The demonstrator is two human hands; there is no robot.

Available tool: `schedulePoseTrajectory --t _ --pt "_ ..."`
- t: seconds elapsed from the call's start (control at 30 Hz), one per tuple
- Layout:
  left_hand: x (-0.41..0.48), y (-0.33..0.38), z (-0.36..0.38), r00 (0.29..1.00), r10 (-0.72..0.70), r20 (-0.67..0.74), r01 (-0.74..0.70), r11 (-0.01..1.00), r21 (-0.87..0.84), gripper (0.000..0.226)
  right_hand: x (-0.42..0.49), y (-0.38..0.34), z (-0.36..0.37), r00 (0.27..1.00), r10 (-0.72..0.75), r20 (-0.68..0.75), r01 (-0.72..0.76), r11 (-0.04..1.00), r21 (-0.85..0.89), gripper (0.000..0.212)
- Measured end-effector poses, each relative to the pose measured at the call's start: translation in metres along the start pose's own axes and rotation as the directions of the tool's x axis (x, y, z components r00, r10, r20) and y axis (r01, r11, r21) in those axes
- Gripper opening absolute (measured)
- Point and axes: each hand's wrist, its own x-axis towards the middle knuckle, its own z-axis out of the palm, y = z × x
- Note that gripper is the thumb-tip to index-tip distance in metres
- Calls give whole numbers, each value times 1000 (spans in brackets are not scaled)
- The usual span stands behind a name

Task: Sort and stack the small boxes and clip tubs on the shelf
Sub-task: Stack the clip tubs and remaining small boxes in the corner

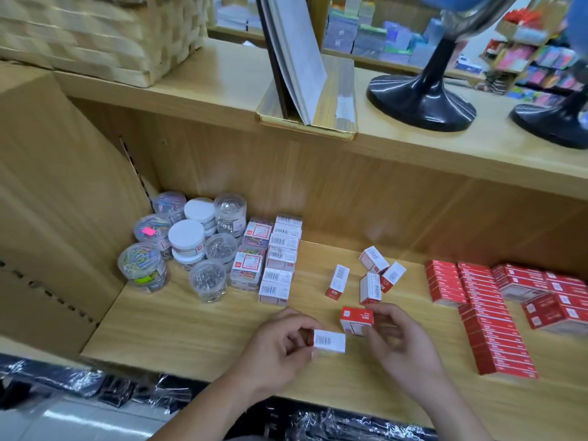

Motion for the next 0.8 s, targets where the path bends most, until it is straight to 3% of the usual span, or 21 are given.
schedulePoseTrajectory --t 0.1,0.23,0.37,0.47,0.63,0.7,0.8 --pt "2 -2 0 999 47 8 -47 999 12 37 10 -9 4 998 -67 0 67 998 0 36" --pt "2 -4 -1 999 -47 -6 47 996 -70 44 30 -17 5 991 103 89 -105 994 21 36" --pt "2 -4 -1 999 -49 0 49 996 -69 36 34 -23 12 984 175 47 -178 979 98 23" --pt "3 -6 -1 999 -30 -10 30 999 -13 31 38 -27 15 985 163 64 -168 981 97 21" --pt "3 -7 -2 1000 -19 -5 19 1000 20 27 43 -36 26 981 28 193 -11 996 -89 22" --pt "3 -7 -3 999 -42 2 42 999 35 25 41 -40 33 969 84 234 -76 996 -46 27" --pt "1 -7 -1 998 -59 3 59 998 28 27 31 -39 33 978 93 187 -103 993 48 6"
